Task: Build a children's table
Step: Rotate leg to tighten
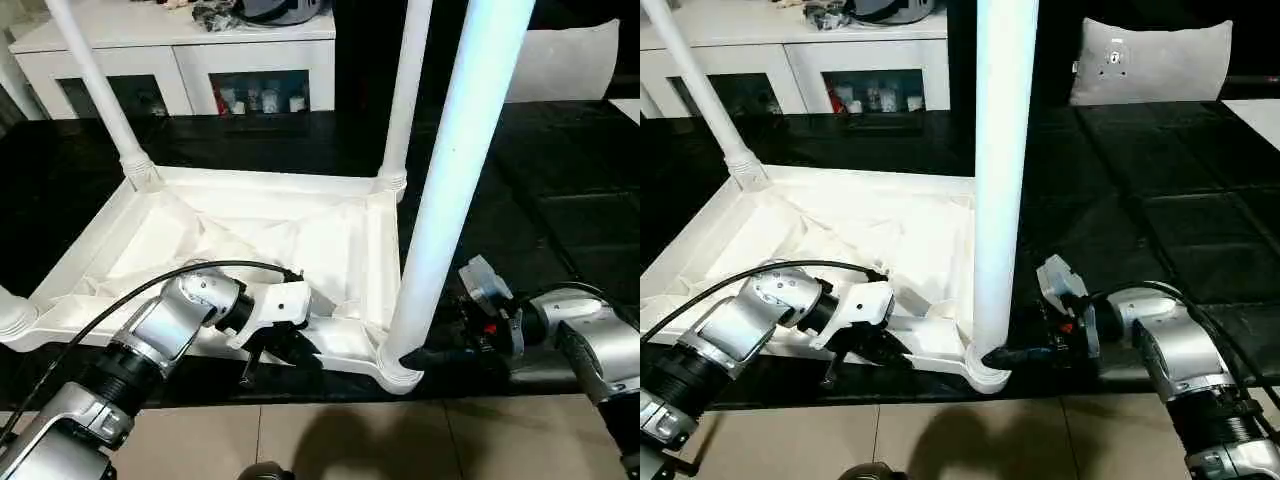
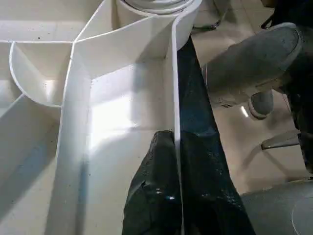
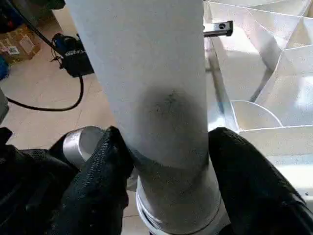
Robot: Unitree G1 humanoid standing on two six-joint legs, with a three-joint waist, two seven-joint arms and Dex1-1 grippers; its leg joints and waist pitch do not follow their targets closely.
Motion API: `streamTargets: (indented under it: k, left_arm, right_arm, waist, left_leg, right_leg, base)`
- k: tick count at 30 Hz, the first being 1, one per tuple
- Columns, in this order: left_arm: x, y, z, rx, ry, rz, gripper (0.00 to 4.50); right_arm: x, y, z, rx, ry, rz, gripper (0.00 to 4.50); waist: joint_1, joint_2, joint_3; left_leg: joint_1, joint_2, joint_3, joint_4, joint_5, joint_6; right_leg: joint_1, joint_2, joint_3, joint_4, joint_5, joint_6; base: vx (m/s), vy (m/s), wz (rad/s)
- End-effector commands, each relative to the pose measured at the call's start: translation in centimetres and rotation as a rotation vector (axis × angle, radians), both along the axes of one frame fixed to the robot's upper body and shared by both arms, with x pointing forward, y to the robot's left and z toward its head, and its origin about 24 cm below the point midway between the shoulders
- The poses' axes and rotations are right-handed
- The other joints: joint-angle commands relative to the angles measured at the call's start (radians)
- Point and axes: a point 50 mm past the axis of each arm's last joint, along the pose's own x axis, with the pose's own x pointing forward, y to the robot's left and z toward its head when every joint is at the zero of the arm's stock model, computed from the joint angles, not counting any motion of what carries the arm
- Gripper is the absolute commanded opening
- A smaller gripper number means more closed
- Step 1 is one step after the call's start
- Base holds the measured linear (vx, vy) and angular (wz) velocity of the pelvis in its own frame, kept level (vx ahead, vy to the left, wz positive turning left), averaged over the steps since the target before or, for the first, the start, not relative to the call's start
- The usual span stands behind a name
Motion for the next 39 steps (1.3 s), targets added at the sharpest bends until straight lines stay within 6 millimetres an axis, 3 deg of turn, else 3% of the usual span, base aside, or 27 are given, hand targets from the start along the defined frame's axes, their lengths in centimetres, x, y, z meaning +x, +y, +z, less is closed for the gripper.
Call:
streamTargets:
  k: [1,3,7,9,10,13,14,15,18,20,21,23,24,25,28,31,32,34,37,38,39]
  left_arm:
    - [-0.5,-0.7,0.0,0.008,0.030,-0.091,0.00]
    - [-0.5,-0.6,0.0,0.010,0.030,-0.087,0.00]
    - [-0.4,-0.4,-0.1,-0.001,0.040,-0.046,0.00]
    - [-0.2,-0.7,-0.2,-0.034,0.052,0.040,0.00]
    - [-0.1,-0.9,-0.2,-0.044,0.055,0.069,0.00]
    - [0.2,-1.7,-0.3,-0.075,0.060,0.196,0.00]
    - [0.3,-1.9,-0.4,-0.084,0.063,0.230,0.00]
    - [0.5,-2.4,-0.4,-0.100,0.061,0.276,0.00]
    - [1.0,-4.2,-0.5,-0.144,0.083,0.434,0.00]
    - [1.1,-4.8,-0.6,-0.150,0.086,0.475,0.00]
    - [1.6,-5.8,-0.6,-0.155,0.074,0.557,0.00]
    - [2.1,-6.5,-0.6,-0.163,0.062,0.632,0.00]
    - [2.3,-6.8,-0.5,-0.165,0.060,0.660,0.00]
    - [2.8,-7.3,-0.3,-0.186,0.047,0.721,0.00]
    - [3.4,-8.0,0.0,-0.209,0.022,0.799,0.00]
    - [3.1,-8.7,0.2,-0.214,0.005,0.780,0.00]
    - [2.9,-8.7,0.2,-0.211,-0.002,0.756,0.00]
    - [2.6,-8.5,0.1,-0.204,-0.026,0.702,0.00]
    - [2.5,-8.0,0.0,-0.207,-0.042,0.668,0.00]
    - [2.6,-7.3,-0.2,-0.206,-0.052,0.650,0.00]
    - [2.6,-6.8,-0.4,-0.199,-0.059,0.622,0.00]
  right_arm:
    - [-0.1,0.8,0.6,0.024,-0.008,0.040,2.31]
    - [-0.2,0.8,0.5,0.026,0.001,0.043,2.05]
    - [-0.4,0.9,0.4,0.050,0.027,0.029,2.00]
    - [-0.2,1.3,0.3,0.068,0.041,-0.051,1.98]
    - [-0.1,1.5,0.2,0.067,0.045,-0.089,1.98]
    - [1.6,2.6,-0.8,0.028,0.021,-0.326,1.98]
    - [2.1,2.9,-1.0,0.021,0.023,-0.390,1.98]
    - [2.6,3.2,-1.3,0.015,0.016,-0.464,1.98]
    - [4.0,4.3,-2.4,-0.044,0.023,-0.683,1.97]
    - [4.3,4.7,-2.7,-0.058,0.034,-0.742,1.96]
    - [4.9,5.4,-3.0,-0.067,0.042,-0.860,1.96]
    - [5.4,6.0,-3.2,-0.071,0.043,-0.947,1.96]
    - [5.6,6.2,-3.3,-0.076,0.041,-0.978,1.96]
    - [5.8,6.5,-3.3,-0.060,0.019,-0.999,1.96]
    - [6.1,7.0,-3.2,-0.028,-0.001,-1.040,2.65]
    - [6.1,7.1,-3.0,0.000,-0.006,-1.064,2.88]
    - [6.0,7.0,-2.9,0.017,-0.008,-1.061,3.00]
    - [5.8,6.5,-2.5,0.039,-0.030,-1.041,3.09]
    - [5.5,5.9,-2.2,0.056,-0.069,-0.979,3.42]
    - [4.8,5.1,-1.8,0.066,-0.092,-0.868,3.54]
    - [4.5,4.2,-1.4,0.067,-0.106,-0.827,3.54]
  waist:
    - [-0.005,-0.021,-0.068]
    - [-0.004,-0.021,-0.069]
    - [-0.002,-0.020,-0.068]
    - [-0.004,-0.021,-0.067]
    - [-0.004,-0.016,-0.066]
    - [-0.015,-0.017,-0.057]
    - [-0.026,-0.019,-0.053]
    - [-0.043,-0.016,-0.048]
    - [-0.079,-0.017,-0.045]
    - [-0.111,-0.017,-0.047]
    - [-0.118,-0.017,-0.048]
    - [-0.126,-0.018,-0.047]
    - [-0.127,-0.019,-0.046]
    - [-0.129,-0.011,-0.045]
    - [-0.133,-0.012,-0.046]
    - [-0.134,-0.009,-0.051]
    - [-0.131,-0.006,-0.055]
    - [-0.127,-0.003,-0.057]
    - [-0.117,-0.007,-0.060]
    - [-0.111,-0.008,-0.061]
    - [-0.101,-0.010,-0.064]
  left_leg:
    - [0.018,0.076,-0.026,-0.062,-0.114,0.107]
    - [0.018,0.075,-0.026,-0.062,-0.110,0.107]
    - [0.019,0.075,-0.025,-0.062,-0.111,0.106]
    - [0.020,0.077,-0.025,-0.064,-0.114,0.101]
    - [0.019,0.075,-0.027,-0.064,-0.121,0.097]
    - [0.022,0.067,-0.025,-0.066,-0.168,0.067]
    - [0.020,0.063,-0.029,-0.071,-0.186,0.046]
    - [0.025,0.060,-0.031,-0.073,-0.230,0.026]
    - [0.035,0.057,-0.037,-0.073,-0.293,0.003]
    - [0.035,0.052,-0.041,-0.072,-0.323,0.008]
    - [0.032,0.050,-0.039,-0.071,-0.311,0.021]
    - [0.035,0.046,-0.036,-0.067,-0.302,0.028]
    - [0.035,0.043,-0.035,-0.065,-0.302,0.030]
    - [0.037,0.037,-0.032,-0.061,-0.296,0.034]
    - [0.040,0.039,-0.034,-0.061,-0.315,0.041]
    - [0.028,0.053,-0.044,-0.074,-0.321,0.045]
    - [0.026,0.060,-0.045,-0.080,-0.305,0.051]
    - [0.023,0.061,-0.042,-0.081,-0.279,0.060]
    - [0.019,0.063,-0.039,-0.079,-0.232,0.076]
    - [0.020,0.062,-0.036,-0.076,-0.215,0.087]
    - [0.015,0.060,-0.035,-0.072,-0.185,0.105]
  right_leg:
    - [0.049,-0.102,0.061,-0.066,-0.294,-0.149]
    - [0.050,-0.102,0.061,-0.065,-0.293,-0.147]
    - [0.049,-0.101,0.061,-0.067,-0.305,-0.142]
    - [0.048,-0.100,0.061,-0.067,-0.309,-0.142]
    - [0.049,-0.102,0.059,-0.069,-0.322,-0.141]
    - [0.043,-0.101,0.057,-0.084,-0.423,-0.116]
    - [0.049,-0.103,0.052,-0.087,-0.474,-0.101]
    - [0.045,-0.101,0.046,-0.098,-0.544,-0.079]
    - [0.047,-0.100,0.036,-0.110,-0.599,-0.060]
    - [0.050,-0.101,0.029,-0.119,-0.592,-0.052]
    - [0.052,-0.102,0.030,-0.119,-0.577,-0.050]
    - [0.044,-0.100,0.027,-0.124,-0.579,-0.059]
    - [0.044,-0.100,0.025,-0.126,-0.594,-0.052]
    - [0.040,-0.098,0.023,-0.131,-0.614,-0.043]
    - [0.038,-0.095,0.015,-0.141,-0.629,-0.015]
    - [0.049,-0.098,0.020,-0.128,-0.555,-0.030]
    - [0.053,-0.100,0.029,-0.116,-0.474,-0.057]
    - [0.054,-0.103,0.037,-0.109,-0.420,-0.083]
    - [0.061,-0.106,0.043,-0.098,-0.350,-0.109]
    - [0.060,-0.106,0.043,-0.096,-0.335,-0.117]
    - [0.069,-0.109,0.044,-0.092,-0.307,-0.117]
  base:
    - [0.000,0.000,0.00]
    - [0.000,0.000,0.00]
    - [0.000,0.000,0.00]
    - [0.000,0.000,0.00]
    - [0.000,0.000,0.00]
    - [0.000,0.000,0.00]
    - [0.000,0.000,0.00]
    - [0.000,0.000,0.00]
    - [0.000,0.000,0.00]
    - [0.000,0.000,0.00]
    - [0.000,0.000,0.00]
    - [0.000,0.000,0.00]
    - [0.000,0.000,0.00]
    - [0.000,0.000,0.00]
    - [0.000,0.000,0.00]
    - [0.000,0.000,0.00]
    - [0.000,0.000,0.00]
    - [0.000,0.000,0.00]
    - [0.000,0.000,0.00]
    - [0.000,0.000,0.00]
    - [0.000,0.000,0.00]
